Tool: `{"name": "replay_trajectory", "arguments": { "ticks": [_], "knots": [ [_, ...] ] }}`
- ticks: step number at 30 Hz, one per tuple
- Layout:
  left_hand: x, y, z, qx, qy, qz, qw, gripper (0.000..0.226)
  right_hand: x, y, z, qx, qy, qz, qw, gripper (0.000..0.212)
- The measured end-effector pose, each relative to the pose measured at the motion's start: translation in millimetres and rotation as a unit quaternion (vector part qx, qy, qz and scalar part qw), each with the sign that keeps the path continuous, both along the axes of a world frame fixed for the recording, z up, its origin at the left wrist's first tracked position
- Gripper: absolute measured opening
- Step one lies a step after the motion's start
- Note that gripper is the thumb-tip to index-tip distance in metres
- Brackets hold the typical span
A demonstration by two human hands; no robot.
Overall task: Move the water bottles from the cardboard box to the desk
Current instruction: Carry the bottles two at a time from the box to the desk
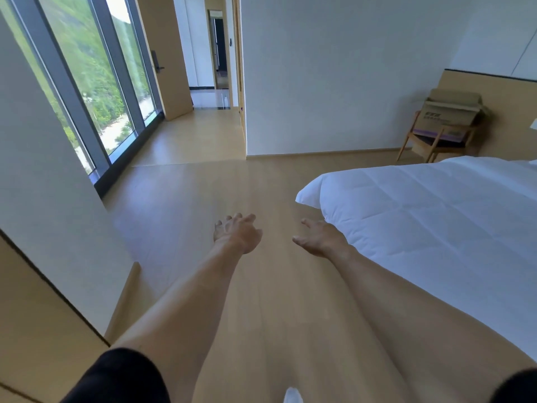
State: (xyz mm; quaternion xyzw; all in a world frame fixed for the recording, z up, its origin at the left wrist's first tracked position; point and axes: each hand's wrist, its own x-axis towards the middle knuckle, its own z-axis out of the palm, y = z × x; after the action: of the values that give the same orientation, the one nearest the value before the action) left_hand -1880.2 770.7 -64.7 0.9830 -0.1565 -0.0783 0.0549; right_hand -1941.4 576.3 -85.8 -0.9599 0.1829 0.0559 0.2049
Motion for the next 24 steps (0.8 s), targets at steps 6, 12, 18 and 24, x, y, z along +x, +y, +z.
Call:
{"name": "replay_trajectory", "arguments": {
  "ticks": [6, 12, 18, 24],
  "knots": [
    [127, -48, 9, 0.009, -0.005, 0.011, 1.000, 0.054, 133, -46, 1, 0.001, 0.005, 0.023, 1.000, 0.069],
    [235, -93, 23, -0.005, -0.021, 0.020, 1.000, 0.053, 247, -85, 12, -0.009, 0.009, 0.048, 0.999, 0.067],
    [329, -127, 12, 0.000, -0.014, 0.024, 1.000, 0.053, 337, -115, 7, -0.001, 0.019, 0.049, 0.999, 0.068],
    [435, -165, -12, -0.022, 0.010, -0.008, 1.000, 0.052, 429, -154, 0, -0.009, 0.024, 0.015, 1.000, 0.066]
  ]
}}
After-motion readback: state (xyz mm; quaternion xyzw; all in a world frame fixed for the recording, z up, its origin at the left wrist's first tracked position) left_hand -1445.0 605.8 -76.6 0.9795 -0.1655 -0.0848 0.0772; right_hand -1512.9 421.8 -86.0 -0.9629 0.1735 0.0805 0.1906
